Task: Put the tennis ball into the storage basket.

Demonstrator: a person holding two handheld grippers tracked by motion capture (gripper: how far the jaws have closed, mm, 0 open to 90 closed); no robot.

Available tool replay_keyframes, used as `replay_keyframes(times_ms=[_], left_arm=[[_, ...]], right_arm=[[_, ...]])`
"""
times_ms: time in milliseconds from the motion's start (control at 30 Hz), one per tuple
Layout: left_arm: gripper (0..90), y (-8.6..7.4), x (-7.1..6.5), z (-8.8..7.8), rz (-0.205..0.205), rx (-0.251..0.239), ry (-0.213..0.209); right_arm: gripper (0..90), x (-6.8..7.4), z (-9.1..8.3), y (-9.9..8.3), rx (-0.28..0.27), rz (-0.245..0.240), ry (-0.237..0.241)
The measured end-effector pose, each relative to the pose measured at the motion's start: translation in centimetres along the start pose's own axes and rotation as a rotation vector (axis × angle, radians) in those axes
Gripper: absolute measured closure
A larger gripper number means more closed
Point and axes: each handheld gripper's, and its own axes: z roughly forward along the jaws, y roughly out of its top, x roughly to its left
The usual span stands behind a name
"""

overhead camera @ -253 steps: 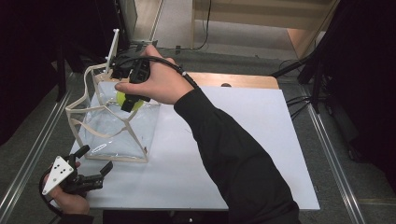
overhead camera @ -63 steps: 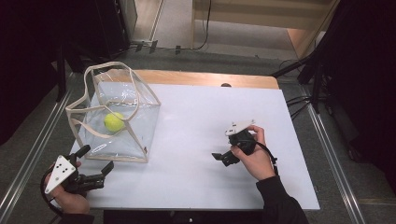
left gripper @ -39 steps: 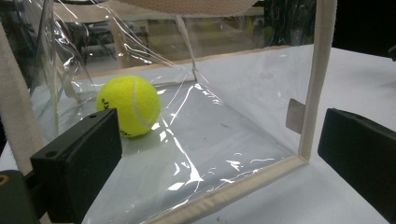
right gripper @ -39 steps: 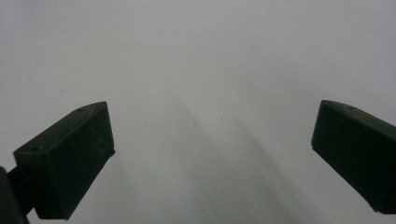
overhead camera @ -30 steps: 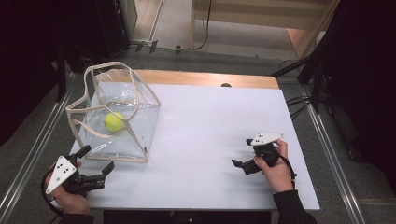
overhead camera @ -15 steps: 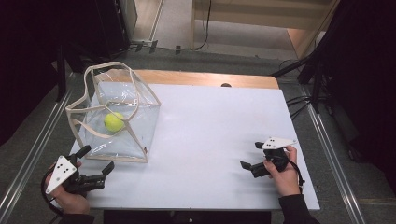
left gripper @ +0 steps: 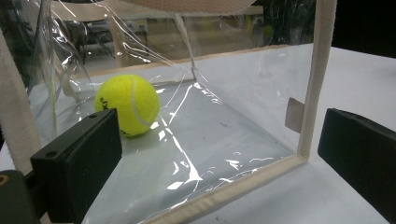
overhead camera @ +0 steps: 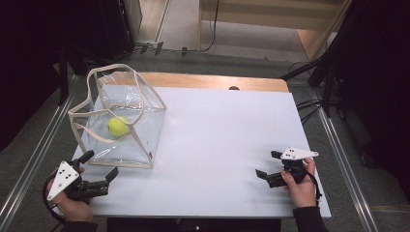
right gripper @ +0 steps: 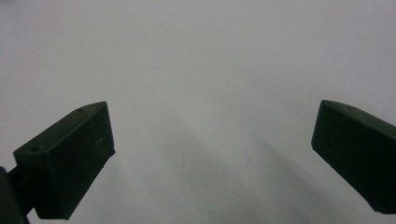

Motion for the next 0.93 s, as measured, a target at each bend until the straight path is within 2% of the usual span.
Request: replay_keyframes(times_ms=[200,467,733,933], left_arm=[[0.3,0.0,0.0,0.0,-0.004,0.0,-0.003],[0.3,0.0,0.1,0.1,0.0,-0.003,-0.007],[0.3,0.0,0.2,0.1,-0.004,0.001,-0.009],[0.3,0.1,0.2,0.2,-0.007,0.006,-0.007]], right_arm=[[0.0,0.0,-0.5,-0.6,-0.021,0.009,-0.013],[0.0,-0.4,-1.6,-1.7,-0.101,0.04,-0.024],[0.0,-1.1,-2.8,-2.7,-0.145,0.065,-0.05],[0.0,-1.3,-3.1,-2.9,-0.156,0.081,-0.067]])
